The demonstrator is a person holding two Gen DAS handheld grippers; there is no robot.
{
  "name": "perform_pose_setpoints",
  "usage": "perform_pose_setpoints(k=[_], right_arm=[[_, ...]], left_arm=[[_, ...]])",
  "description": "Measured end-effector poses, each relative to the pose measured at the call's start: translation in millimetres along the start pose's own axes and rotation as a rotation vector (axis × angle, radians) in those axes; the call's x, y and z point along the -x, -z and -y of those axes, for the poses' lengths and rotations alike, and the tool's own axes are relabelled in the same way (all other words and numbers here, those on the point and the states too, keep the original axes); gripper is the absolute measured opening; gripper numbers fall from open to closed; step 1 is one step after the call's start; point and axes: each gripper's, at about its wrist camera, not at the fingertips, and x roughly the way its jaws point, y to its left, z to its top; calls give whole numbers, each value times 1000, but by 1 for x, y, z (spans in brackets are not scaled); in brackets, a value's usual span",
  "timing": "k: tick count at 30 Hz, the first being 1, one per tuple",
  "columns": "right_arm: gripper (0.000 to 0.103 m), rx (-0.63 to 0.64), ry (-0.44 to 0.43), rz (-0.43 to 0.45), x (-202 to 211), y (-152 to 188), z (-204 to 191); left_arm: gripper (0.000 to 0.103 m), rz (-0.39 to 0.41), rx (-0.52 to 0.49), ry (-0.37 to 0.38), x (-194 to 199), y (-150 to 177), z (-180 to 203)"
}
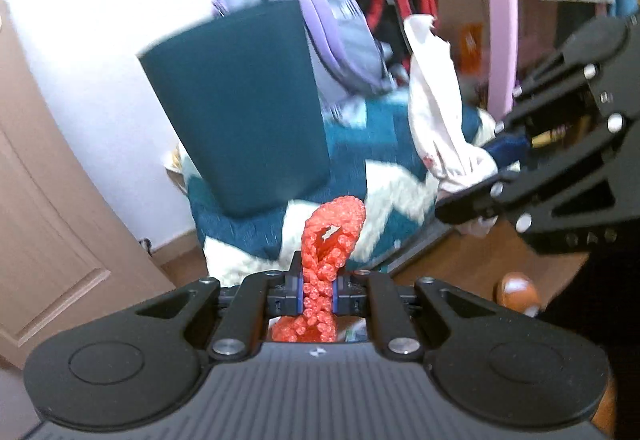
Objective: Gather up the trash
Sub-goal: 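Carry the orange mesh with the left tool while the right tool carries the tissue to the wastebasket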
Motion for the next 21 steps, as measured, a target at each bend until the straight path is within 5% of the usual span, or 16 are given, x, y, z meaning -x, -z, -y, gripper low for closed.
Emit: perform_pose_setpoints(k=[11,21], right_arm=[[18,80,64,168,53,-53,25],[18,76,148,264,61,-113,65]], left_arm=[[11,164,85,-49,45,-68,-7],[11,283,193,-94,53,-145,-48]])
